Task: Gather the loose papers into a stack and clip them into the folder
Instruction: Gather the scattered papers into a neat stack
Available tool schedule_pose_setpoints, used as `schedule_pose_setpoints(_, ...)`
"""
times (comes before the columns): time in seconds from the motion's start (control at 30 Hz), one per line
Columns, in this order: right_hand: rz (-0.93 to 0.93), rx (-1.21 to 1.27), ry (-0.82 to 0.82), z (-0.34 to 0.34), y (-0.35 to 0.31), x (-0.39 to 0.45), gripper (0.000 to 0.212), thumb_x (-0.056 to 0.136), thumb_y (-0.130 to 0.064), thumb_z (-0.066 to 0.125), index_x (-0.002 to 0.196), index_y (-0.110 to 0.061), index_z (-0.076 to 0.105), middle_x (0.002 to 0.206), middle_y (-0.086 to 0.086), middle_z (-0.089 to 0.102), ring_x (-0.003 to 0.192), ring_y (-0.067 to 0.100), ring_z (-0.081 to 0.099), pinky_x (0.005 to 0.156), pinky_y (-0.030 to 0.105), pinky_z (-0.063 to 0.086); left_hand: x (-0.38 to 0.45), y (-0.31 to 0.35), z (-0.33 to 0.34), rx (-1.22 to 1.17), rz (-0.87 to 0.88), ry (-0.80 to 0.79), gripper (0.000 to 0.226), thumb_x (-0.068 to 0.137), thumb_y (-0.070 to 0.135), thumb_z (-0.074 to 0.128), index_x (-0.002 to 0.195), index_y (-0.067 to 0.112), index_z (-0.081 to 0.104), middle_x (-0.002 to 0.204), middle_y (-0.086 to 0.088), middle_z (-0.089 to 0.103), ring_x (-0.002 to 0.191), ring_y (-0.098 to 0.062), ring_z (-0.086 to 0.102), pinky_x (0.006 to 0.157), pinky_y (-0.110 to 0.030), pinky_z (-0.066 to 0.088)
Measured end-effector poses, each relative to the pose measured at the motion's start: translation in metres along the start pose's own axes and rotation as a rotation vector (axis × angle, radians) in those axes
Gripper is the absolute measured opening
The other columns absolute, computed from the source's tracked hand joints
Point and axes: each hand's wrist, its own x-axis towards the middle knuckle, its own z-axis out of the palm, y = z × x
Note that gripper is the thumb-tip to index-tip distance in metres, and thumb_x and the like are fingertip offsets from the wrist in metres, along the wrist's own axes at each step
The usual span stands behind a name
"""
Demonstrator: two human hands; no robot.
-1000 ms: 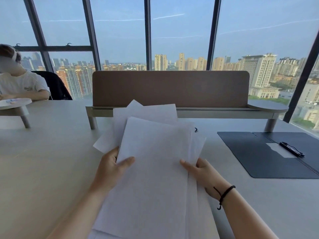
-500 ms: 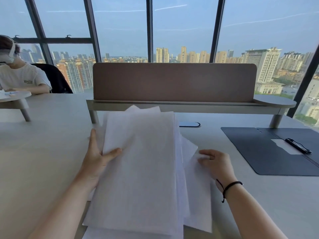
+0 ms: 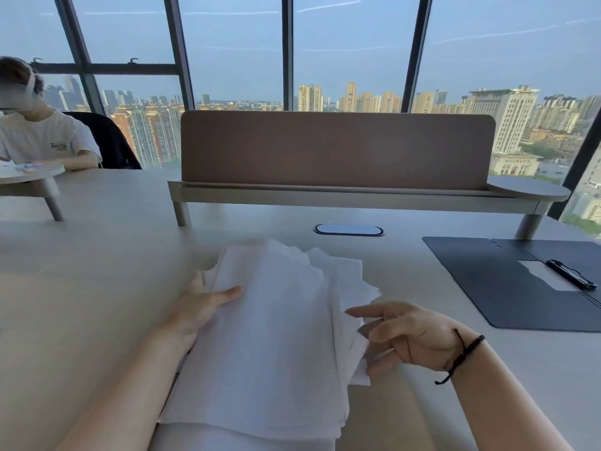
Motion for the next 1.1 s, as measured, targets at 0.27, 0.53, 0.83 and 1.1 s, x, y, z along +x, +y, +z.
schedule_pose_setpoints(0.27,0.044,-0.048,0.275,0.013,-0.001,0.039,0.042,0.09,-0.029,0.072,0.12,-0.001,0.07,0.116,0.024,0.073,0.099,0.038,0.07,0.087,0.046,0.059,-0.003,-0.002,0.006,0.203,0.058,-0.106,0.069,0.067,0.026,0.091,0.124,0.02,0.053,0.118,0.001,0.069,0.095,-0.012,0.072,0.066,-0.028,0.06)
schedule_pose_setpoints(0.53,-0.218,-0.171,0.438,0.033,-0.004,0.039,0.024,0.091,-0.001,0.065,0.114,-0.006,0.072,0.104,0.01,0.079,0.095,0.03,0.076,0.088,0.044,0.06,-0.014,0.002,0.022,0.209,0.11,0.072,0.107,0.059,0.051,0.087,0.146,0.025,0.03,0.137,0.002,0.062,0.122,-0.018,0.062,0.101,-0.048,0.052)
schedule_pose_setpoints(0.83,-0.632,-0.147,0.441,0.053,-0.049,-0.012,0.019,0.093,-0.001,0.064,0.107,-0.012,0.07,0.097,0.005,0.08,0.085,0.021,0.077,0.07,0.031,0.061,-0.04,0.071,0.041,-0.102,0.158,0.095,0.037,0.074,0.038,0.085,0.1,0.013,0.076,0.101,-0.007,0.08,0.091,-0.024,0.075,0.087,-0.044,0.059)
schedule_pose_setpoints(1.1,-0.805,-0.316,0.508,0.076,-0.11,-0.042,0.024,0.087,-0.018,0.076,0.11,-0.011,0.073,0.103,0.005,0.08,0.095,0.023,0.076,0.087,0.046,0.061,-0.071,0.151,0.066,-0.132,0.579,0.18,0.011,0.078,0.019,0.084,0.083,0.023,0.075,0.081,0.017,0.079,0.083,-0.003,0.075,0.079,-0.024,0.059)
